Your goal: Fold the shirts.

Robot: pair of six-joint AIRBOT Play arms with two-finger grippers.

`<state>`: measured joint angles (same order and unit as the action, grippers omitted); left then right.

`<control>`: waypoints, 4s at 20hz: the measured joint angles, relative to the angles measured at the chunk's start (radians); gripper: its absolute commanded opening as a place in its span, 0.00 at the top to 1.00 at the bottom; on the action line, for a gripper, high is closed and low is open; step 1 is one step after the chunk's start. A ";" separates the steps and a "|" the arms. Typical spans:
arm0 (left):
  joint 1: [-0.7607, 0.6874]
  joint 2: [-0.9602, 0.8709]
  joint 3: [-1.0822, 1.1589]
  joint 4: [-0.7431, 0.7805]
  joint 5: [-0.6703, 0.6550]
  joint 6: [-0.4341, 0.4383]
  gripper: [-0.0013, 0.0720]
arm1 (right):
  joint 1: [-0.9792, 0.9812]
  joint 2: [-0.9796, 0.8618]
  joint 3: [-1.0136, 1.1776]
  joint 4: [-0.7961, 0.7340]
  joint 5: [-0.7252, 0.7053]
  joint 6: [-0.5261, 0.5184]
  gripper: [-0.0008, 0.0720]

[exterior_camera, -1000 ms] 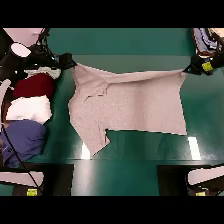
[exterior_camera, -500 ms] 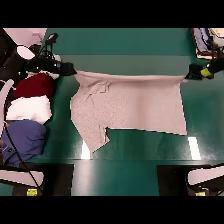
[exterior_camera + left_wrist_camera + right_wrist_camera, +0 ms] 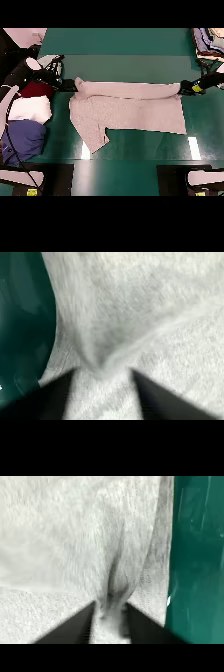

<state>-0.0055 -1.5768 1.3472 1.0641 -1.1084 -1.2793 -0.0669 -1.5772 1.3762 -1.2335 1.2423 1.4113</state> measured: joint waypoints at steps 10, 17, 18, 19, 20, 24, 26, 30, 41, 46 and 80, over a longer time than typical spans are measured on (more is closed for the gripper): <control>0.031 0.284 -0.288 0.019 -0.120 -0.097 0.15 | -0.100 0.206 -0.143 0.060 0.193 -0.043 0.49; 0.034 0.484 -0.715 -0.136 -0.089 -0.095 0.15 | -0.152 0.356 -0.294 0.065 0.201 -0.066 0.58; 0.034 0.492 -0.748 -0.170 -0.068 -0.083 0.15 | -0.154 0.362 -0.301 0.067 0.201 -0.068 0.58; 0.034 0.497 -0.771 -0.201 -0.048 -0.071 0.15 | -0.156 0.367 -0.306 0.076 0.201 -0.071 0.58; 0.034 0.501 -0.790 -0.232 -0.024 -0.058 0.15 | -0.157 0.369 -0.309 0.085 0.201 -0.075 0.58; 0.034 0.507 -0.827 -0.296 0.057 -0.034 0.18 | -0.159 0.376 -0.315 0.136 0.198 -0.089 0.58; 0.034 0.508 -0.835 -0.308 0.089 -0.031 0.44 | -0.159 0.377 -0.317 0.150 0.198 -0.092 0.58; 0.003 0.508 -0.845 -0.318 0.141 -0.028 0.44 | -0.159 0.377 -0.317 0.163 0.198 -0.095 0.58; -0.107 0.514 -0.784 -0.283 0.184 -0.054 0.95 | -0.274 0.402 -0.381 0.092 0.276 -0.115 0.45; -0.110 0.517 -0.734 -0.261 0.157 -0.047 0.95 | -0.482 0.409 -0.584 0.089 0.222 -0.142 0.46; -0.111 0.521 -0.443 -0.068 0.061 -0.134 0.95 | -0.180 0.484 -0.392 -0.016 0.156 -0.039 0.97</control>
<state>-0.1162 -1.0554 0.9039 0.9966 -1.0473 -1.4136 -0.2470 -1.0927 0.9840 -1.2499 1.3983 1.3720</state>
